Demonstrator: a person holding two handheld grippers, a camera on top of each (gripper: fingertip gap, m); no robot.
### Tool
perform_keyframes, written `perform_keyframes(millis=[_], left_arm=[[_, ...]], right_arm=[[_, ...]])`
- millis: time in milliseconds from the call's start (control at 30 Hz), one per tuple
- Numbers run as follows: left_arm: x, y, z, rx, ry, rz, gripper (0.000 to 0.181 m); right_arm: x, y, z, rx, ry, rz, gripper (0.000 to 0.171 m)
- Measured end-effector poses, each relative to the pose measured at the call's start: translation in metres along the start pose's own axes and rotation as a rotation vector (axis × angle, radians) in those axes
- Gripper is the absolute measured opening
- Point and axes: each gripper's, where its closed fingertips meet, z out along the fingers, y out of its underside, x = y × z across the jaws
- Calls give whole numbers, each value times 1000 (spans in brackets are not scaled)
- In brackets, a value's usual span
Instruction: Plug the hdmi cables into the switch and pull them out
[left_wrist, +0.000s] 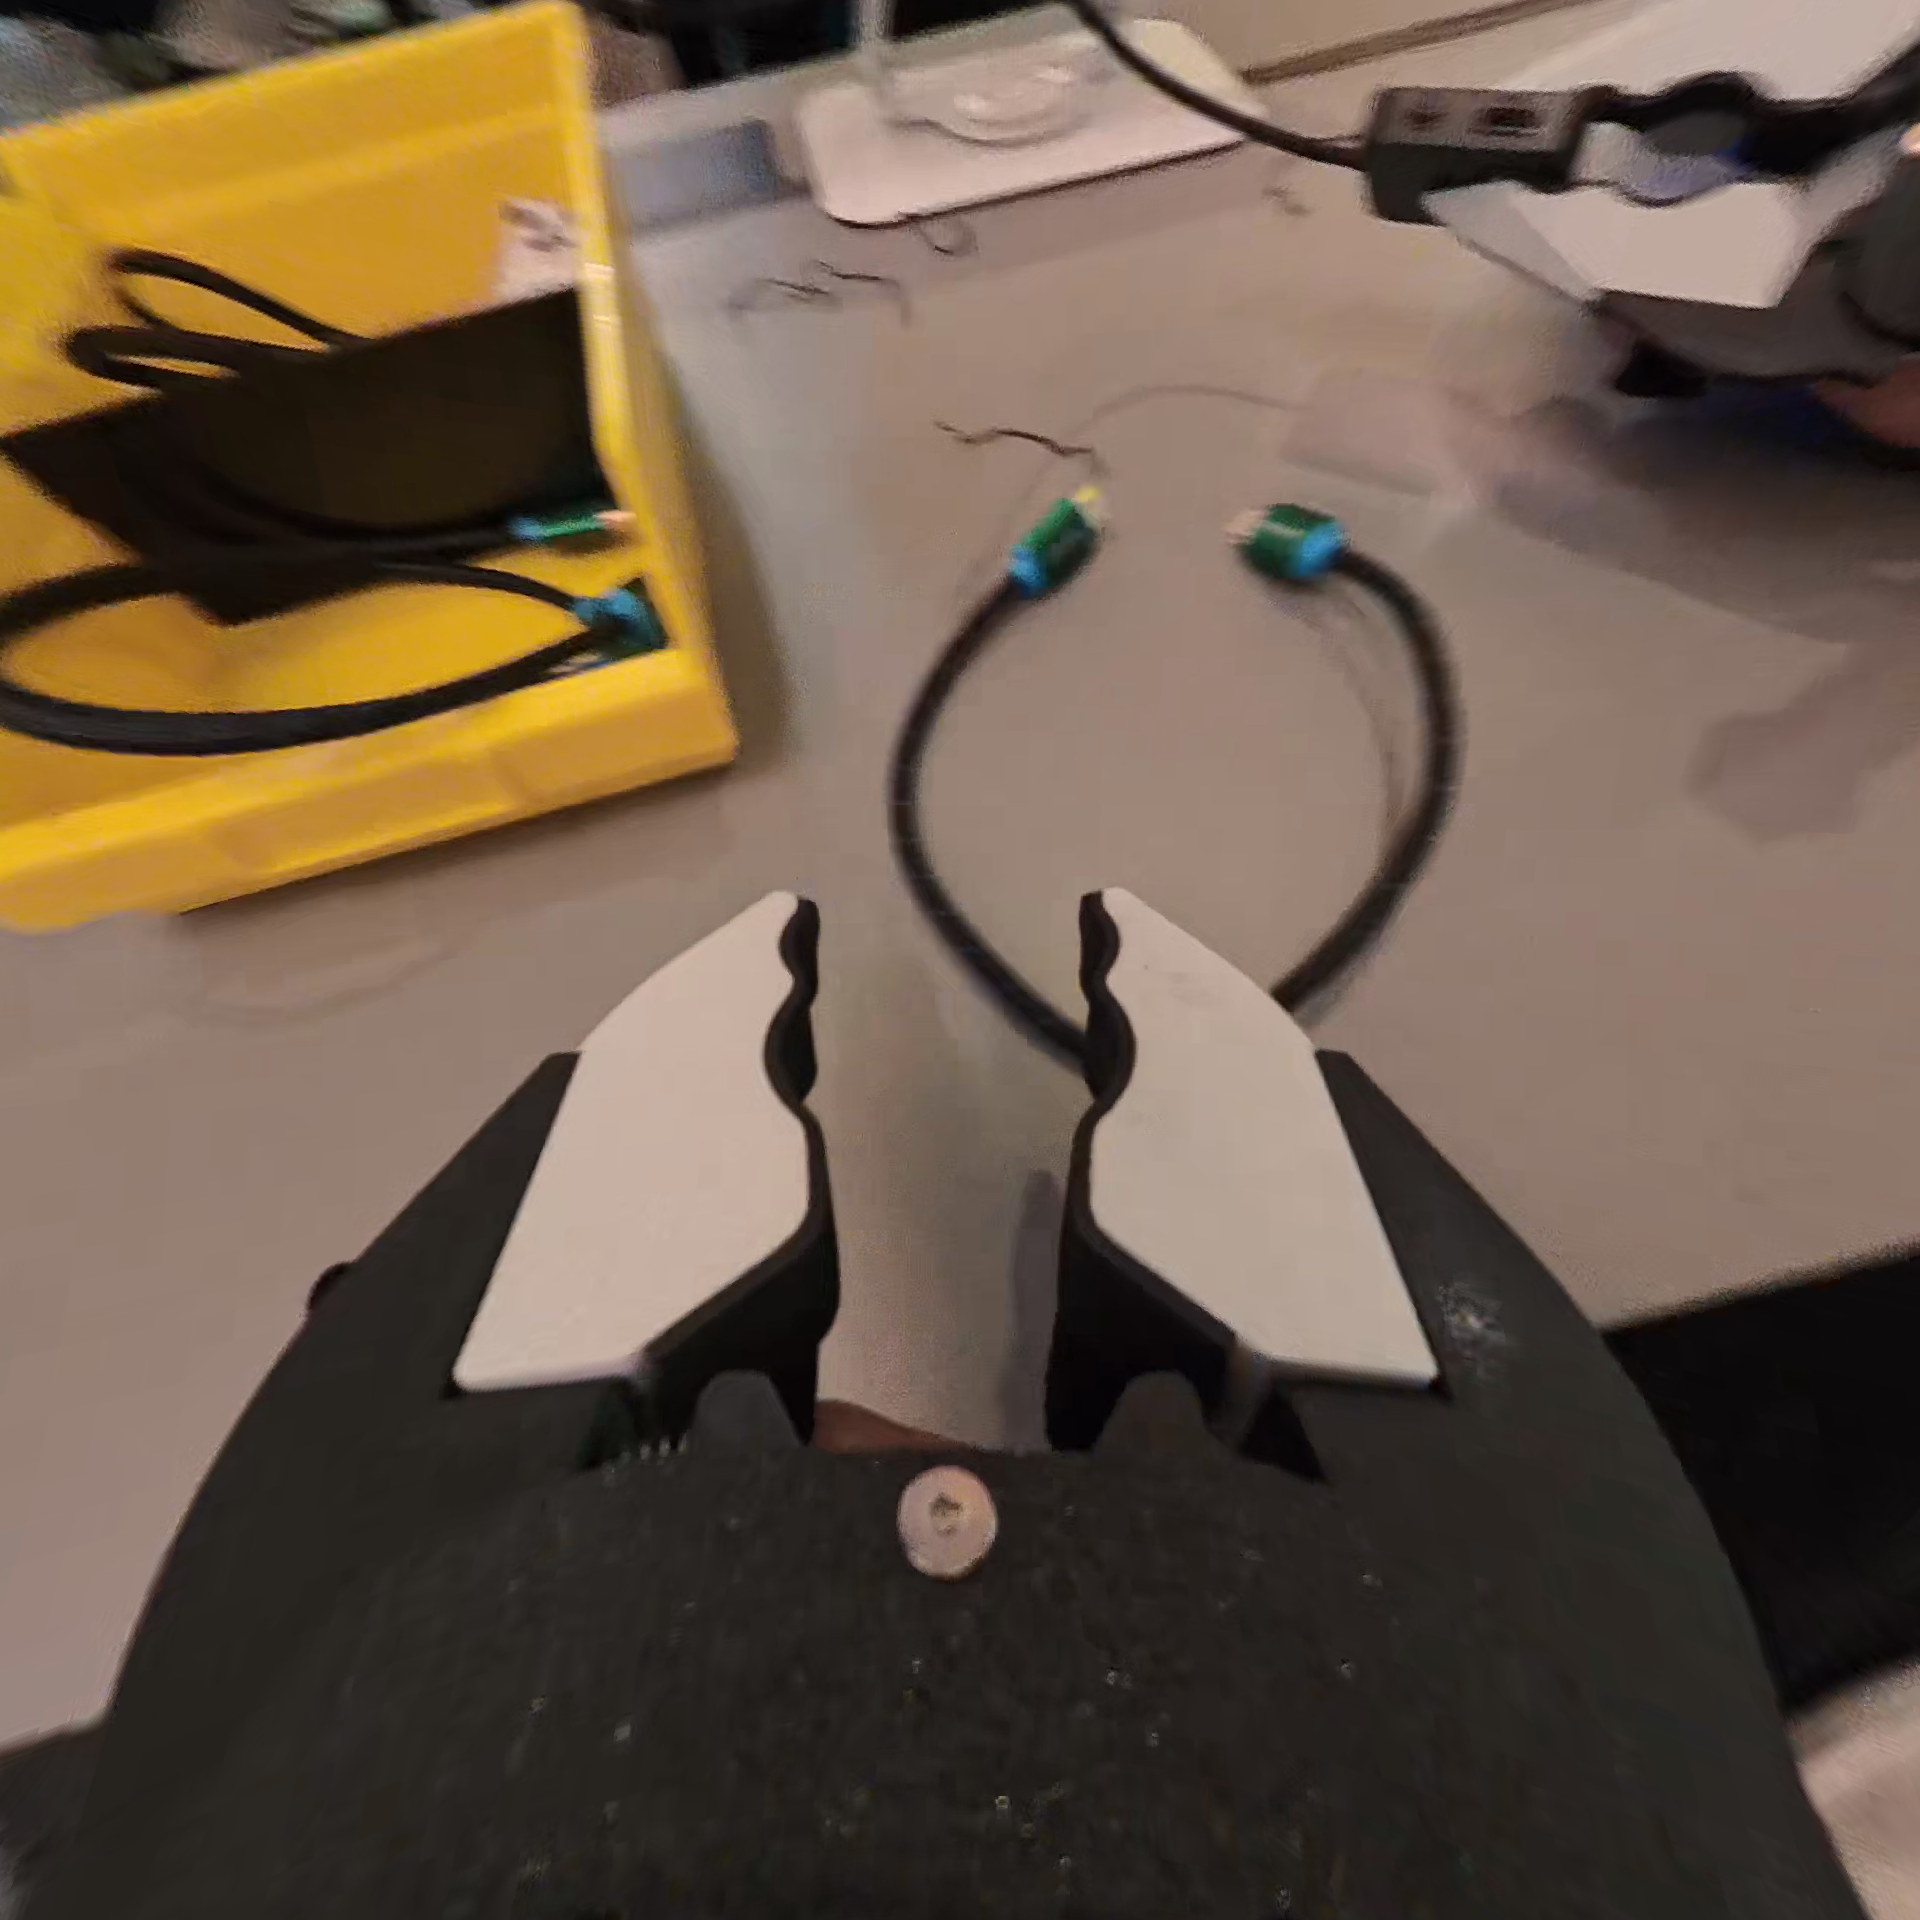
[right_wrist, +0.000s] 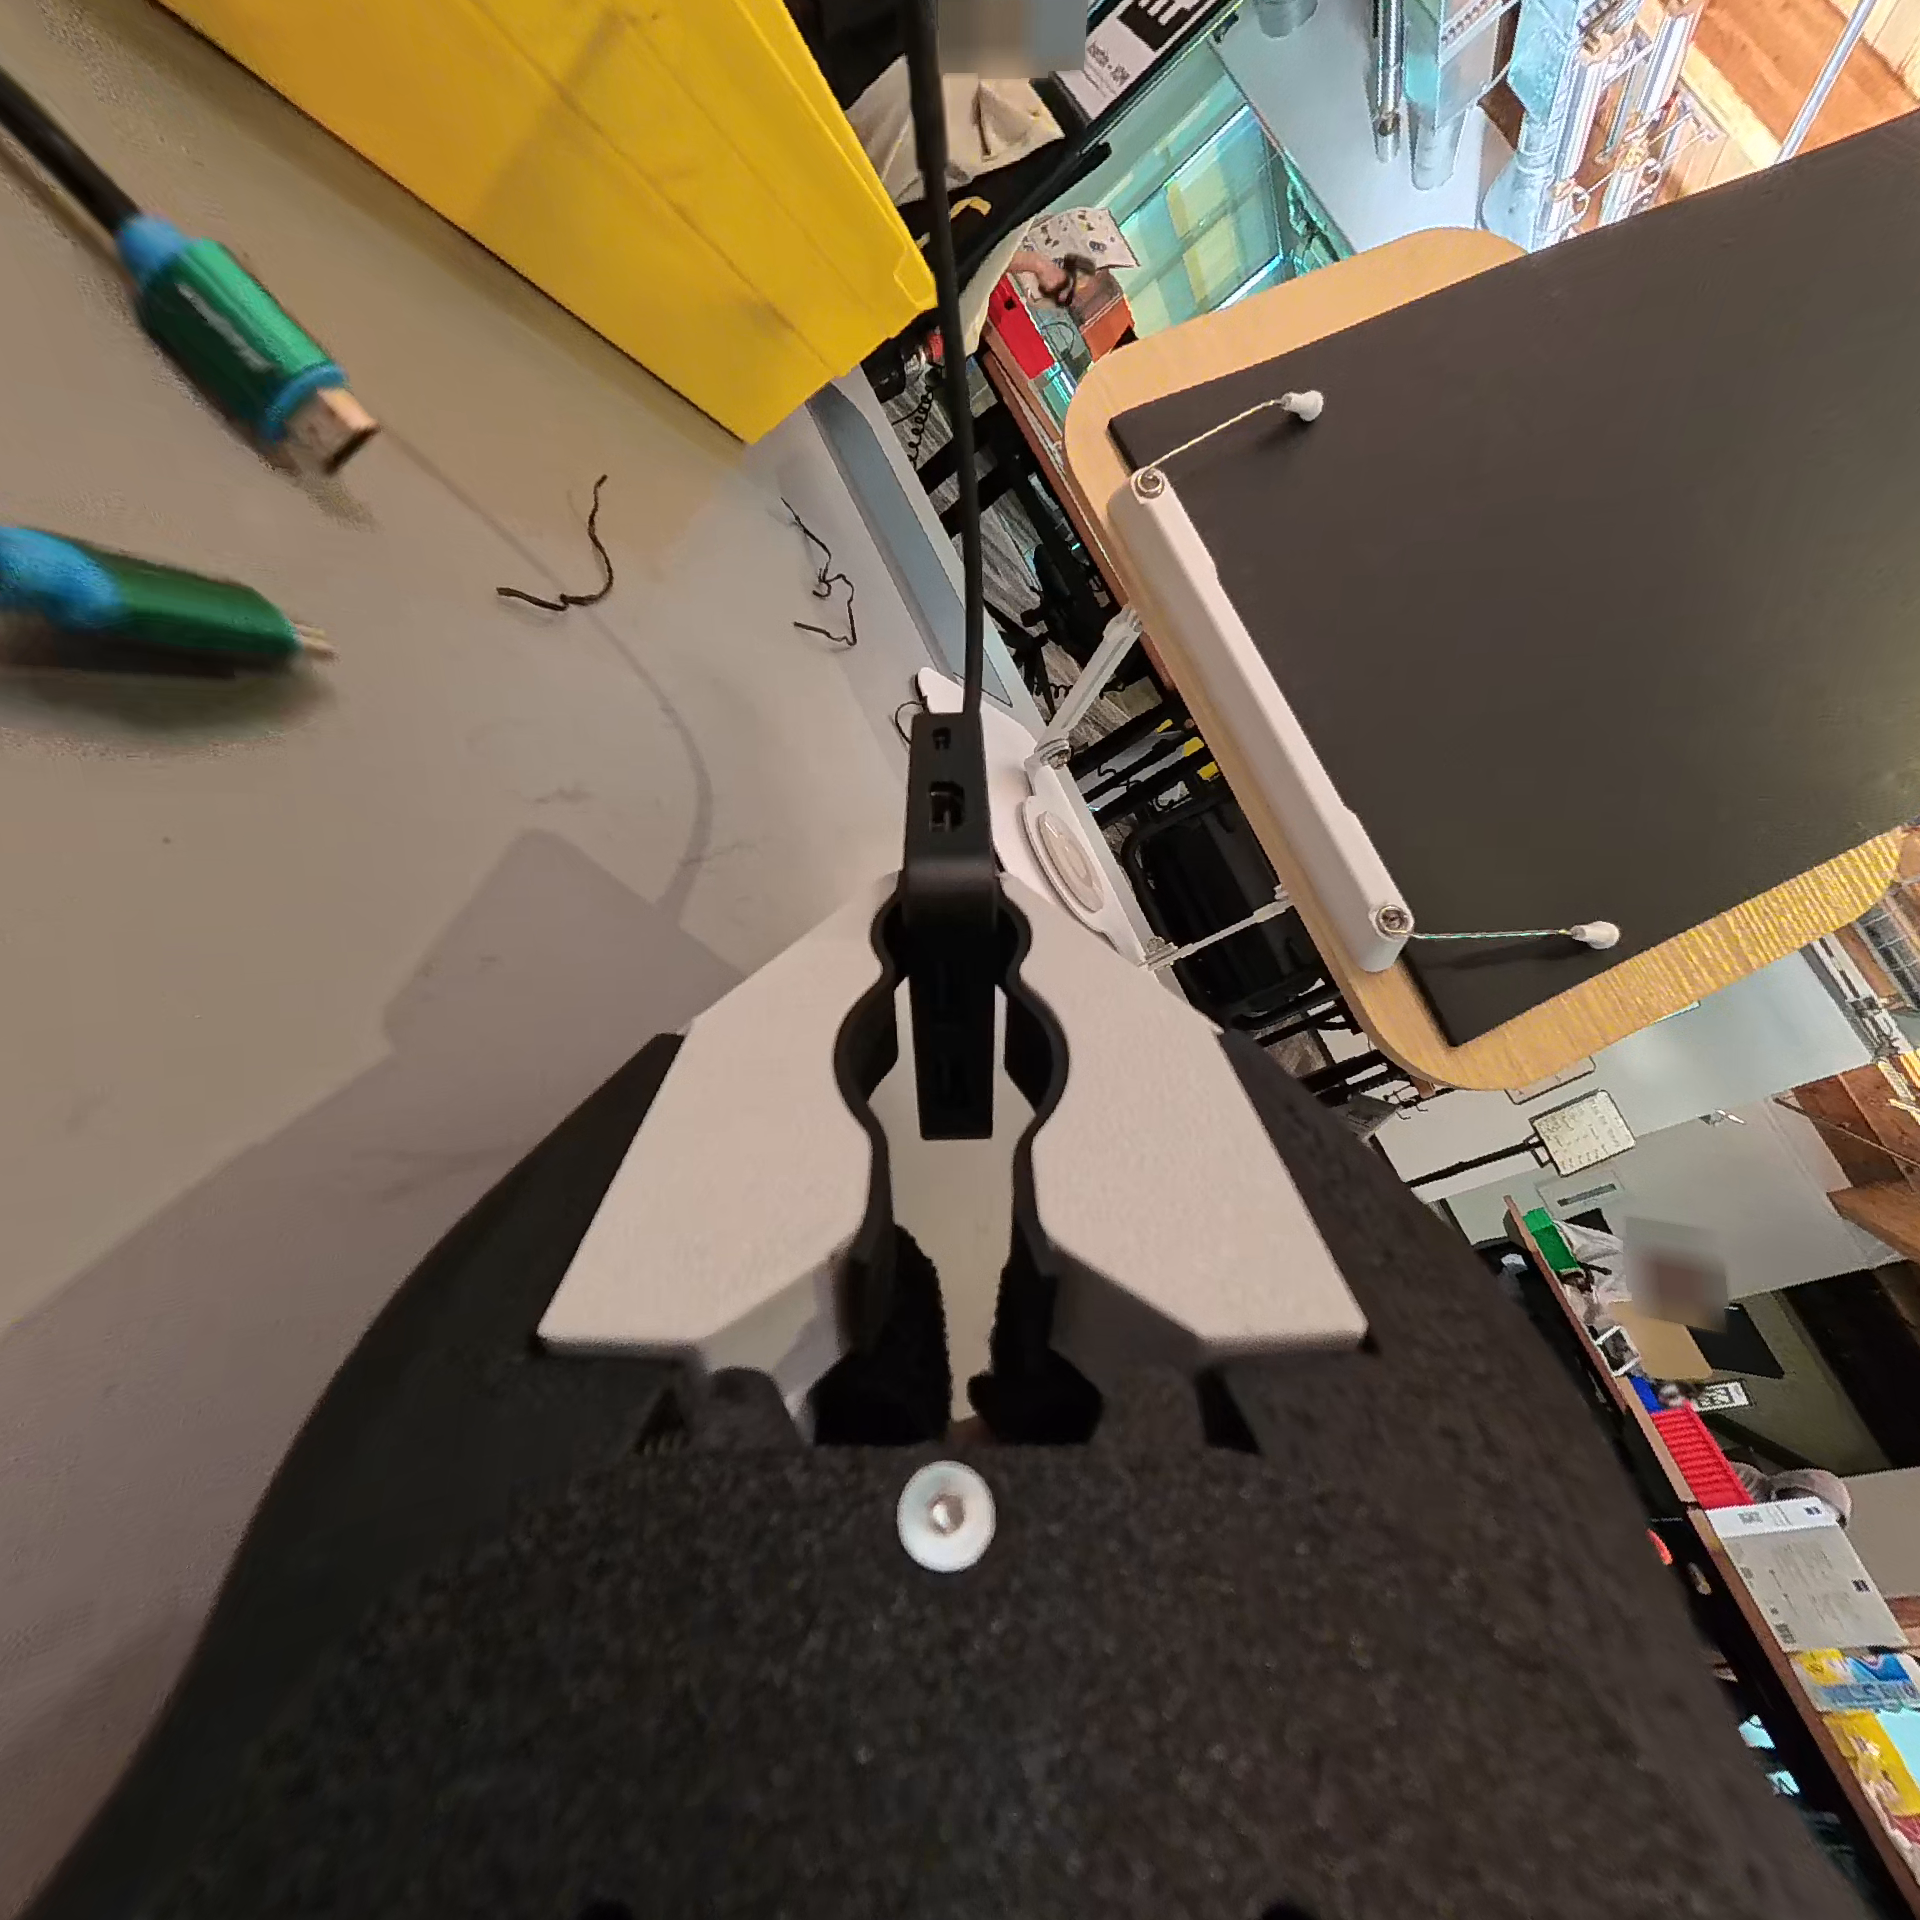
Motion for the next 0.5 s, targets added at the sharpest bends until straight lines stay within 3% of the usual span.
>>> perform_keyframes(millis=[67, 133, 200, 300, 500], left_arm=[[-10, 0, -2, 0, -26, -53, 40], [-4, 1, -1, -4, 90, -150, 44], [20, -4, 4, -22, 215, -195, 53], [71, -8, 21, -108, 320, -112, 64], [147, -12, 66, -214, 428, -55, 55]], right_arm=[[0, 0, -1, -1, 1, 2, 13], [0, 0, -2, 2, -2, 8, 12], [0, -1, -2, 8, -7, 12, 13], [-1, 0, 1, 3, -13, 7, 13], [-3, -1, -2, 7, -19, 7, 13]])
